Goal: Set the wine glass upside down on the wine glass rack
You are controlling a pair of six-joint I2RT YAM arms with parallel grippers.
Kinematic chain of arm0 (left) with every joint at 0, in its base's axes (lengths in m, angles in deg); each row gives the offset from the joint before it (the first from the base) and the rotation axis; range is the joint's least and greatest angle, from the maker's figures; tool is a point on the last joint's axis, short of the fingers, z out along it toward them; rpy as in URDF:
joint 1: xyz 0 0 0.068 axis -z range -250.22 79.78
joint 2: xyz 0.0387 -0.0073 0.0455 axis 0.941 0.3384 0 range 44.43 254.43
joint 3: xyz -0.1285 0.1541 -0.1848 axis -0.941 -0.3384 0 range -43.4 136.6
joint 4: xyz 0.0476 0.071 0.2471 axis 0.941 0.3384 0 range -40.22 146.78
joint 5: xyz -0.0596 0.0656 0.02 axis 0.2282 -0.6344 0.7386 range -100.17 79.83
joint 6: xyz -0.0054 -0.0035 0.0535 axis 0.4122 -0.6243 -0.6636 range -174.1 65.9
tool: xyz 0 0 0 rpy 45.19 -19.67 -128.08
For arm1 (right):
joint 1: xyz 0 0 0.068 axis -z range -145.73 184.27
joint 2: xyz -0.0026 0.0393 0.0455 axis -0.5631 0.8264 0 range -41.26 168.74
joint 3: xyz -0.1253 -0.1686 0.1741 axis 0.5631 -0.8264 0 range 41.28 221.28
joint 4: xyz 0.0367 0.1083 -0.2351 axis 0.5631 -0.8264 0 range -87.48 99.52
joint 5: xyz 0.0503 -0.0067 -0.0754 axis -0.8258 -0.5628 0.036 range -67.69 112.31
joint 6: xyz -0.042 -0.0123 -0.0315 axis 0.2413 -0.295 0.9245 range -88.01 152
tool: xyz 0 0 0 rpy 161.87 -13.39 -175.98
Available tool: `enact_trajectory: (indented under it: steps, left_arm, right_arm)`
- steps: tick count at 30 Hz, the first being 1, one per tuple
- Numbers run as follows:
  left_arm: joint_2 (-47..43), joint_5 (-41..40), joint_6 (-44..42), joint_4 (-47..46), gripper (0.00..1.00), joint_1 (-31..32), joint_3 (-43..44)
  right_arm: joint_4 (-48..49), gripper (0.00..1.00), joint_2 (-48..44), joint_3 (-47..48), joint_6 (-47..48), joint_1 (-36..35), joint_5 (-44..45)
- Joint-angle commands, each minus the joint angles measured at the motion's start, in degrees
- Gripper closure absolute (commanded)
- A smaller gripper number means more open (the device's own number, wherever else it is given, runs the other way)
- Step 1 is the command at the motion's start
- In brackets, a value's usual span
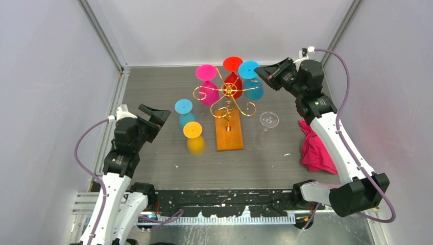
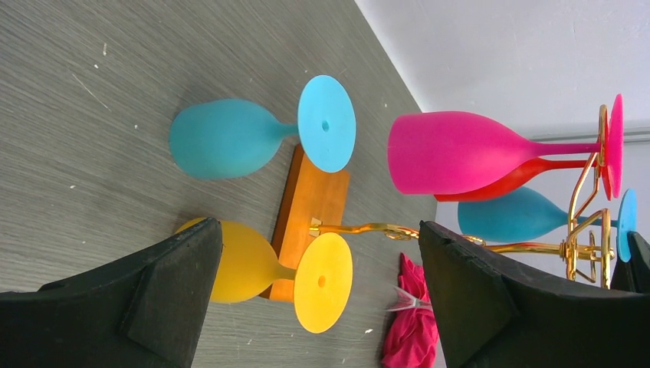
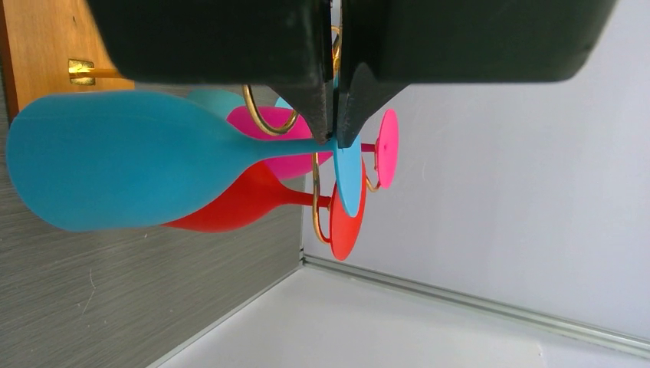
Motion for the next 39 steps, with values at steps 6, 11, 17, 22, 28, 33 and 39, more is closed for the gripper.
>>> enact_trajectory:
  steps: [6,11,17,22,28,33,39]
  left_arm:
    - [-1.20,-0.14,1.14,0.61,0.00,-0.24,0.27]
    - [-1.21,0.03,1.72,0.32,0.00,-0.24,0.25]
    - [-0.86,0.41,2.15,-0.04,0.00,-0.23,0.29]
    - [-0.47,0.52,1.99,-0.20,0.00,-0.21,0.65]
    - [0.32,1.08,1.86,-0.80,0.00,-0.23,0.67]
    - [1.05,1.29,1.87,-1.57,0.00,-0.23,0.42]
    - [1.97,1.37,1.58,-2.04,0.01,-0.23,0.47]
  right_arm:
    - [0.09,0.99,-4.52,-1.15,1.19,-1.29,0.96]
    - [-0.55,0.99,-5.98,-2.20,1.33,-1.69,1.01]
    - [-1.09,0.99,-7.35,-3.41,1.39,-2.18,1.39]
    - [-1.59,0.99,-8.48,-3.90,1.39,-2.30,1.78]
    - [-2.50,0.99,-9.87,-4.33,1.78,-2.40,2.40]
    - [-3.09,0.99,-10.40,-4.61,2.16,-2.42,2.72]
    - [-3.20,0.99,-11.05,-5.30,2.31,-2.40,3.15]
